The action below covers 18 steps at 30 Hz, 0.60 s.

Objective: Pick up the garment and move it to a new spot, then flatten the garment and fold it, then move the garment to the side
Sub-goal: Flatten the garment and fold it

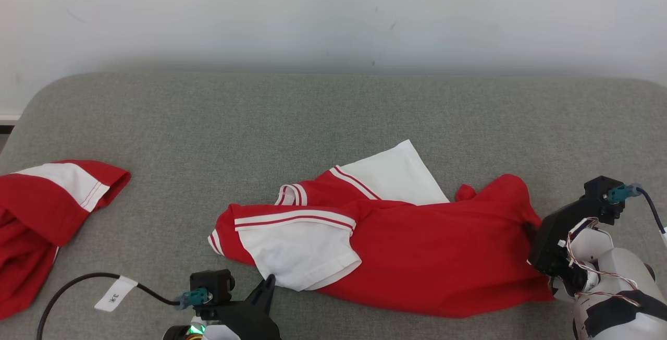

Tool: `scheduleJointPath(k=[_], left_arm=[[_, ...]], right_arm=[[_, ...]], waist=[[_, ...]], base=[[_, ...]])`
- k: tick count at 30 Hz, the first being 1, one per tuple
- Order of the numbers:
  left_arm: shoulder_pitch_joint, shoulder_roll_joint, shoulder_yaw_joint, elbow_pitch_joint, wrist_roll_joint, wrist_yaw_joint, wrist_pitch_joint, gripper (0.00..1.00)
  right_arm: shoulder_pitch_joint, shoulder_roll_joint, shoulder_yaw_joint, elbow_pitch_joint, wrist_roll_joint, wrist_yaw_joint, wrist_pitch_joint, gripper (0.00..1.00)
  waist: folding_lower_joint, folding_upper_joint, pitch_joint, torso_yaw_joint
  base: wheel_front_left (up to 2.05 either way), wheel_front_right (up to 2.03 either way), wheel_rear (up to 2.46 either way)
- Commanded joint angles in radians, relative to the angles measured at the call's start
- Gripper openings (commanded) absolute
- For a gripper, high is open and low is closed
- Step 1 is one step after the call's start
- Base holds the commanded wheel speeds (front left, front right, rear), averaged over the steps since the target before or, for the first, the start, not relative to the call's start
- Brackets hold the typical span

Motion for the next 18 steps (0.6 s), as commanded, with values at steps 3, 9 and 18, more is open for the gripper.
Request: scheduleJointPath(k=[3, 9, 18], left_arm=[[0.015, 0.008, -0.001, -0.016, -0.009, 0.009, 0.005, 0.00], [0.013, 0.019, -0.001, -0.040, -0.012, 0.019, 0.015, 0.00], [0.006, 0.029, -0.001, -0.068, -0.015, 0.033, 0.023, 0.00]], right_arm=[[-0.013, -0.010, -0.005, 0.021, -0.007, -0.002, -0.008, 0.34], [-0.029, -0.015, -0.013, 0.055, -0.017, -0.002, -0.011, 0.48], [-0.068, -0.015, -0.024, 0.087, -0.046, -0.002, -0.048, 0.00]], waist=[[-0.0001, -0.0001, 0.005, 0.004], [-0.0001, -0.0001, 0.016, 0.007], [-0.0001, -0.0001, 0.033, 0.013]], base=[[0.00, 0.00, 0.00], [0.00, 0.00, 0.00], [0.00, 0.00, 0.00]])
